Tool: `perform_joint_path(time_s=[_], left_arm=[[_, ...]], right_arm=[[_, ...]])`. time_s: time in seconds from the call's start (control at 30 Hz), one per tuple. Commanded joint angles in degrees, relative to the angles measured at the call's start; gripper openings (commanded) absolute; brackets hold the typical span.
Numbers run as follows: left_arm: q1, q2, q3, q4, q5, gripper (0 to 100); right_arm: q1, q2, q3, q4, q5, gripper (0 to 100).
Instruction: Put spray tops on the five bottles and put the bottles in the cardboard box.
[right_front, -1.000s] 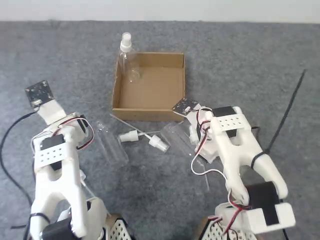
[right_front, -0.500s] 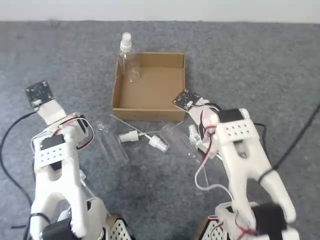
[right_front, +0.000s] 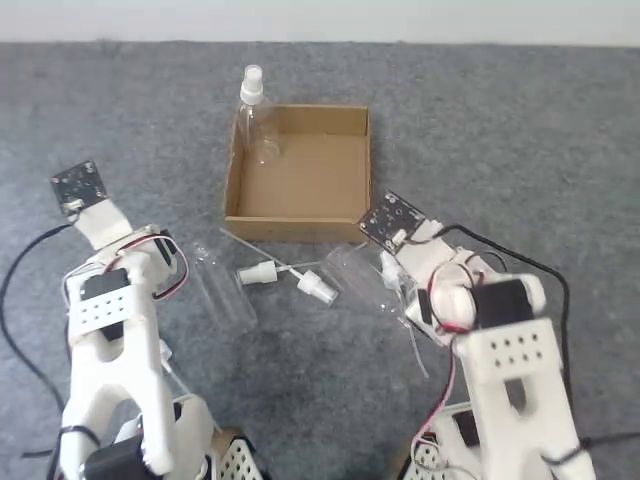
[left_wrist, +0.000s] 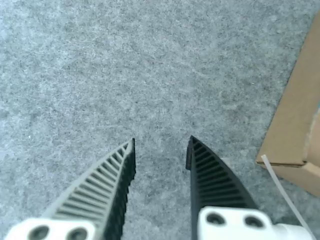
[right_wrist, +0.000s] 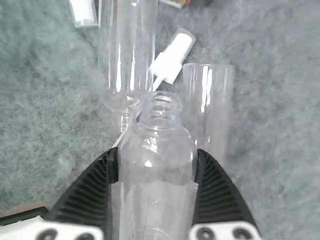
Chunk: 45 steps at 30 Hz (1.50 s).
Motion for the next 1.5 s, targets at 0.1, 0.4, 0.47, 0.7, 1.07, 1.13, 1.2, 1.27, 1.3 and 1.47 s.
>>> perform_joint_path(time_s=[0.1,0.4,0.47,0.7,1.07,1.13,1.2,1.27,1.3,1.47], left_arm=[[0.3,-2.3,-0.9,-1.8,0.4,16],[0.3,-2.5,-0.9,-1.6,0.4,16],[0.3,-2.5,-0.9,-1.6,0.4,16],[0.3,-2.5,-0.9,-1.6,0.4,16],[0.3,-2.5,-0.9,-1.6,0.4,16],[0.3,-2.5,-0.9,-1.6,0.4,16],[0.3,-2.5,-0.9,-1.6,0.4,16],[0.3,-2.5,-0.9,-1.6,0.4,16],[0.2,-2.5,-0.9,-1.6,0.5,16],[0.2,-2.5,-0.9,-1.6,0.6,16]], right_arm=[[-1.4,-9.2,-1.1,0.1,-6.1,2.4],[-14.6,-13.8,-1.1,-4.8,-22.9,2.4],[-16.4,-13.9,-1.1,-7.1,-26.1,2.4],[-23.3,-14.1,-0.7,-13.9,-36.0,2.4],[-33.6,-14.1,3.7,-25.4,-47.6,2.4],[-35.0,-14.2,6.7,-28.7,-47.6,2.2],[-36.0,-14.2,9.1,-31.5,-47.5,2.0],[-36.2,-14.2,10.5,-32.7,-47.5,2.0],[-35.9,-14.2,10.8,-33.1,-47.5,2.0],[-36.0,-14.3,11.0,-33.2,-47.5,2.0]])
